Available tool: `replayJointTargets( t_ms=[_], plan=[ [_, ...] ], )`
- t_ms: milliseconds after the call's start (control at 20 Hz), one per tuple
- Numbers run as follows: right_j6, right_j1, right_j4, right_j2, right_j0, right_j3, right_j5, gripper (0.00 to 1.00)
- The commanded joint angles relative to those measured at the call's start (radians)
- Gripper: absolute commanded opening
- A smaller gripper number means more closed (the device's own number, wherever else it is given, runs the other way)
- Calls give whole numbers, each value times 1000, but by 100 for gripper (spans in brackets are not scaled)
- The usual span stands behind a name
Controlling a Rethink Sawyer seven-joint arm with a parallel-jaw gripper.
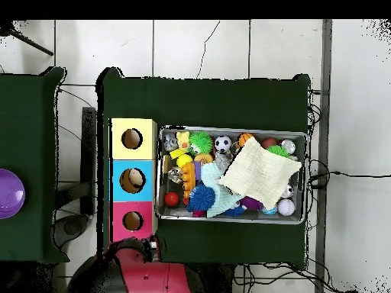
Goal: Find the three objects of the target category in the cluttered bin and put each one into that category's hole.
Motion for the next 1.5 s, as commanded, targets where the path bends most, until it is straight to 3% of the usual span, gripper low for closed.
replayJointTargets(
  t_ms=[50, 400, 650, 900, 1200, 1500],
  plan=[
    [142, 73, -60, -24, -63, -112, 25, 100],
    [78, 106, -97, -8, -131, -146, -23, 100],
    [93, 127, -152, -25, -154, -180, -82, 100],
    [89, 153, -190, -1, -203, -175, -215, 100],
    [123, 169, -229, -7, -206, -159, -361, 100],
    [126, 186, -223, 28, -231, -126, -444, 100]
  ],
)
